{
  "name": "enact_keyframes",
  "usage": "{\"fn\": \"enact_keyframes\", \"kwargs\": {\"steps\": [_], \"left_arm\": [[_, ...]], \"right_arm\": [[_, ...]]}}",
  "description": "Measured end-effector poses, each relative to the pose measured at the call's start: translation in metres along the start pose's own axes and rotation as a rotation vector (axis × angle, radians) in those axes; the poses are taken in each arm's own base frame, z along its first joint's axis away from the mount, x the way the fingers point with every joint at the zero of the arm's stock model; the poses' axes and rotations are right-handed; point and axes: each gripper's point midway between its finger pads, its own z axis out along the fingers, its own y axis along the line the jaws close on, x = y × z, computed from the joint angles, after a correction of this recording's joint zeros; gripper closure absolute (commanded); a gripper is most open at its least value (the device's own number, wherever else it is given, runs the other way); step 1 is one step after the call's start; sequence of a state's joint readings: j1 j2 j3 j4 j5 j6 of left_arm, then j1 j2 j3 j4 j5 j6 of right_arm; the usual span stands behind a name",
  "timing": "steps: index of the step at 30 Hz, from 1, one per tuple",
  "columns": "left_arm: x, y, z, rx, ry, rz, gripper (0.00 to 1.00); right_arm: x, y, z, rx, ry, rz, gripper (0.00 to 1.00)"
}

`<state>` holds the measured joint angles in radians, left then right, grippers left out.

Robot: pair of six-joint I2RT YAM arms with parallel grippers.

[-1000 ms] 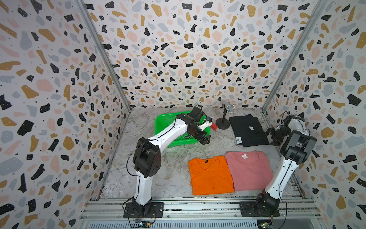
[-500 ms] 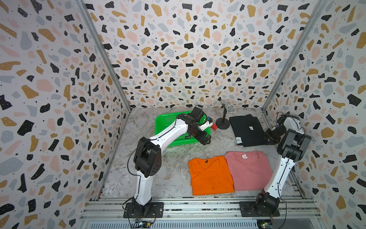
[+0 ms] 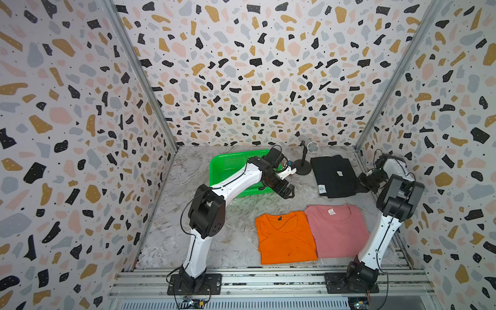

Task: Put the folded t-shirts into the basket
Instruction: Pick up the T-shirt at the corner of the board.

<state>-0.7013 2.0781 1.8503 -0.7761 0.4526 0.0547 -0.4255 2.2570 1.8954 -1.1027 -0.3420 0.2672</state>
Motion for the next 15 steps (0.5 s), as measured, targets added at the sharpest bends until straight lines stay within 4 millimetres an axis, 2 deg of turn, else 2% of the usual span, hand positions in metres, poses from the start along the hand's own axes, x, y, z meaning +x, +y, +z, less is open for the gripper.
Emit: {"fn": "enact_keyframes", "kwargs": {"steps": [6,12,15], "left_arm": [[-0.011,-0.001,0.025,0.024,-0.033,-0.046,0.0],[-0.023,-0.004,0.053,0.057,-0.073,-0.077,0.0],[-0.029,-0.008,0.066,0.067,-0.098,-0.071,0.0]], "right_arm": [[0.011,0.015,-0.02,-0.079,-0.105,0.051,1.0],[0.035,0.02,-0.026,-0.138,-0.115,0.14,1.0],[0.039,0.026,-0.03,-0.177,-0.125,0.184,1.0]]}}
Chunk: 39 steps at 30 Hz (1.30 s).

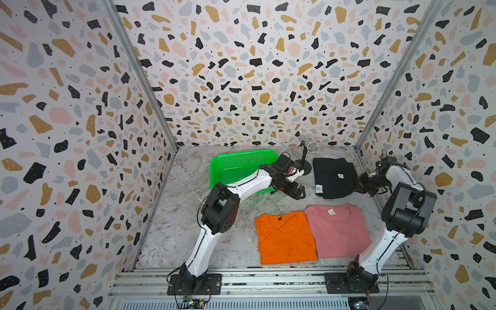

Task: Put the folded t-shirts into the basket
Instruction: Pick up the T-shirt at the corner of the board.

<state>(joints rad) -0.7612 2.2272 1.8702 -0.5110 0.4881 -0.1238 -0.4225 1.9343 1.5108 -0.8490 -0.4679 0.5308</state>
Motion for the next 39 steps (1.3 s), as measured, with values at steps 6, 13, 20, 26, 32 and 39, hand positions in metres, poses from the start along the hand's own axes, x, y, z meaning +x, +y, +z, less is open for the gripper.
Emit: {"fn": "enact_keyframes", "kwargs": {"steps": [6,13,20,26,32,39], "left_arm": [[-0.021,-0.011,0.012,0.011,-0.09,0.087,0.0],[-0.036,-0.032,0.019,0.047,-0.166,0.283,0.0],[-0.042,-0.08,0.039,0.153,-0.332,0.624,0.0],[-0.054,-0.11,0.069,0.15,-0.473,0.835,0.0],[-0.07,-0.118,0.106,0.07,-0.566,0.972,0.0],[-0.083,-0.116,0.135,0.016,-0.595,1.043,0.0]], "right_arm": [[0.014,0.005,-0.006,-0.057,-0.011,0.085,1.0],[0.027,0.012,-0.016,-0.114,-0.024,0.133,1.0],[0.042,0.011,-0.022,-0.139,-0.031,0.167,1.0],[0.056,0.01,-0.02,-0.174,-0.013,0.188,1.0],[0.069,0.012,-0.021,-0.208,0.001,0.205,1.0],[0.072,0.018,-0.025,-0.24,0.005,0.215,1.0]]}}
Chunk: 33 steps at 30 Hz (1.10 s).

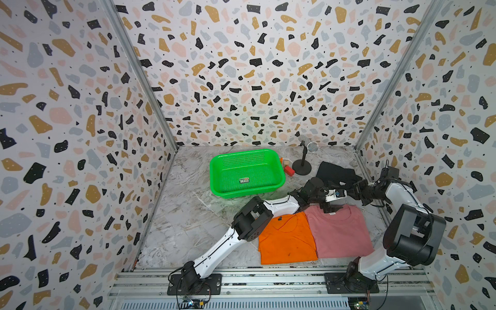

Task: Put the folded t-shirts into the basket
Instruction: Pick up the T-shirt at the corner of the board.

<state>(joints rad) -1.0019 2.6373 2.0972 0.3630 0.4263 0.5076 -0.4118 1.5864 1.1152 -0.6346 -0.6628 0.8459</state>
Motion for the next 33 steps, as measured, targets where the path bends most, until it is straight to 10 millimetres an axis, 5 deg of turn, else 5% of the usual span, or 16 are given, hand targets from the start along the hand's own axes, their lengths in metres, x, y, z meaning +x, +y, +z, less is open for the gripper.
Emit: {"fn": "enact_keyframes", "kwargs": {"steps": [11,20,26,29,33], "left_arm": [[-0.018,0.026,0.008,-0.093,-0.026,0.036,0.19],[-0.004,0.01,0.02,-0.064,-0.005,0.05,0.31],[0.001,0.003,0.022,-0.046,0.01,0.048,0.49],[-0.001,0.005,0.022,-0.051,0.008,0.047,0.67],[-0.001,0.009,0.021,-0.063,0.006,0.04,0.84]], "right_arm": [[0.008,0.009,-0.012,-0.034,-0.019,0.001,1.0],[0.014,0.011,-0.015,-0.052,-0.007,0.018,1.0],[0.018,0.012,-0.017,-0.061,-0.004,0.016,1.0],[0.021,0.01,-0.017,-0.062,-0.002,0.016,1.0],[0.021,0.009,-0.017,-0.058,-0.001,0.009,0.69]]}}
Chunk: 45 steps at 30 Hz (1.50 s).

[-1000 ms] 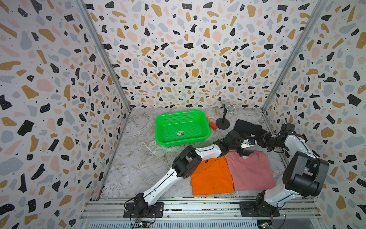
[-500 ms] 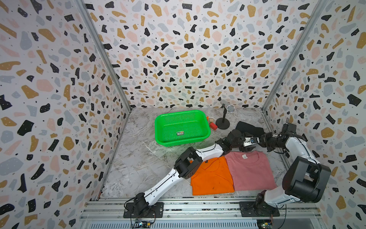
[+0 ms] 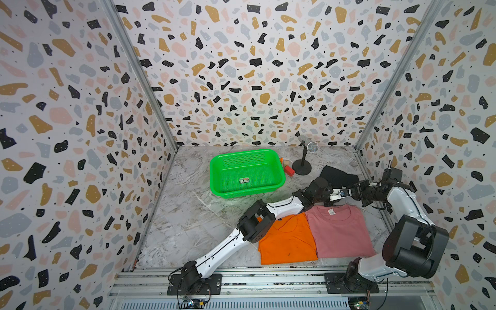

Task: Put the folded t-shirts into the basket
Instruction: Pick up the T-shirt at the corner of the board.

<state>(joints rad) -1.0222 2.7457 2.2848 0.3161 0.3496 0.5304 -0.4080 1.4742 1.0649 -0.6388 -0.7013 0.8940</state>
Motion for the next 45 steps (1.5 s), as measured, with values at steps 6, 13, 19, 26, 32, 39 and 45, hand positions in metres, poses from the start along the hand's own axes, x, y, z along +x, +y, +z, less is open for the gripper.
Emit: {"fn": "enact_keyframes", "kwargs": {"steps": [6,13,19,26,32,39,45], "left_arm": [[0.002,0.002,0.0,-0.018,0.005,-0.015,0.96],[0.027,-0.001,-0.006,-0.021,0.011,-0.059,0.97],[0.035,0.009,-0.031,0.003,-0.001,-0.091,0.95],[0.011,0.041,-0.057,-0.015,-0.084,-0.087,0.93],[0.001,0.042,-0.063,-0.006,-0.128,-0.086,0.92],[0.02,0.017,-0.066,0.058,-0.116,-0.095,0.91],[0.02,0.012,-0.067,0.081,-0.13,-0.085,0.91]], "right_arm": [[-0.002,0.001,-0.003,0.016,-0.013,-0.027,0.38],[-0.029,0.013,-0.024,0.007,-0.097,-0.045,0.3],[-0.066,0.003,-0.032,0.045,-0.167,-0.002,0.25],[-0.107,-0.014,-0.032,0.139,-0.247,0.003,0.19],[-0.122,-0.039,-0.014,0.211,-0.235,0.019,0.16],[-0.129,-0.058,0.018,0.195,-0.174,0.048,0.0],[-0.131,-0.055,0.032,0.131,-0.151,0.094,0.01]]}}
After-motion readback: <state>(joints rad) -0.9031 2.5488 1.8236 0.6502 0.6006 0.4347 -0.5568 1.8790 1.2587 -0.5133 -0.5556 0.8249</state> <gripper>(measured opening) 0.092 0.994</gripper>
